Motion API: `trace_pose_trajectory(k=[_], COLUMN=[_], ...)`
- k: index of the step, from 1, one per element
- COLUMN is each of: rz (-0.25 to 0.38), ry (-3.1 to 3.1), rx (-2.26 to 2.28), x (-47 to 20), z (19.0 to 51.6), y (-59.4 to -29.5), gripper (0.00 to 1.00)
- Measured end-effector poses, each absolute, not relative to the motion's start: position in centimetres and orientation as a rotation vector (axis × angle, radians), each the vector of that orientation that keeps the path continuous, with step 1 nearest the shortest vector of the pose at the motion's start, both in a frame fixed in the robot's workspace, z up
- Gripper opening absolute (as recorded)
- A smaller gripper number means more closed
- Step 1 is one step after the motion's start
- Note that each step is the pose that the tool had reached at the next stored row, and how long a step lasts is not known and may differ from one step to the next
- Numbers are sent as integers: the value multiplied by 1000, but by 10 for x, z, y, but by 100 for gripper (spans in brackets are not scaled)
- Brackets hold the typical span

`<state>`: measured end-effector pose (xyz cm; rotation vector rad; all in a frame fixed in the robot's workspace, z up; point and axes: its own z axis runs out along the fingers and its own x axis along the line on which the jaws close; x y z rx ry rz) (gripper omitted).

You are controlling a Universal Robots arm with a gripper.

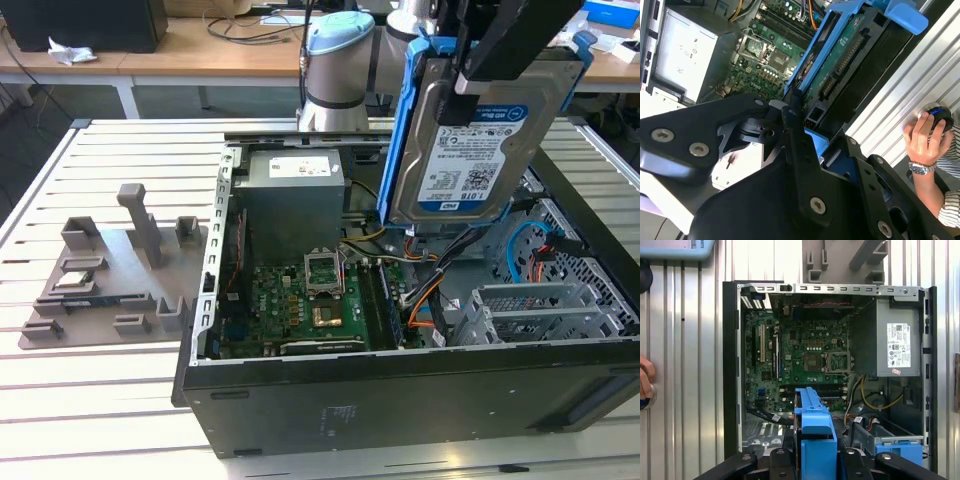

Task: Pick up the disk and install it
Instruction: 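Pick up the disk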

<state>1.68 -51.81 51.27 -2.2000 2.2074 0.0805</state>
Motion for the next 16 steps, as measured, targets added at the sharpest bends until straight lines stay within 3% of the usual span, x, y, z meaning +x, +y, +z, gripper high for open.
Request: trace_pose_trajectory(k=[16], rz=[80], ry=[2208], rx=[-2200], x=[39], z=[508], y=[-526], gripper=[37])
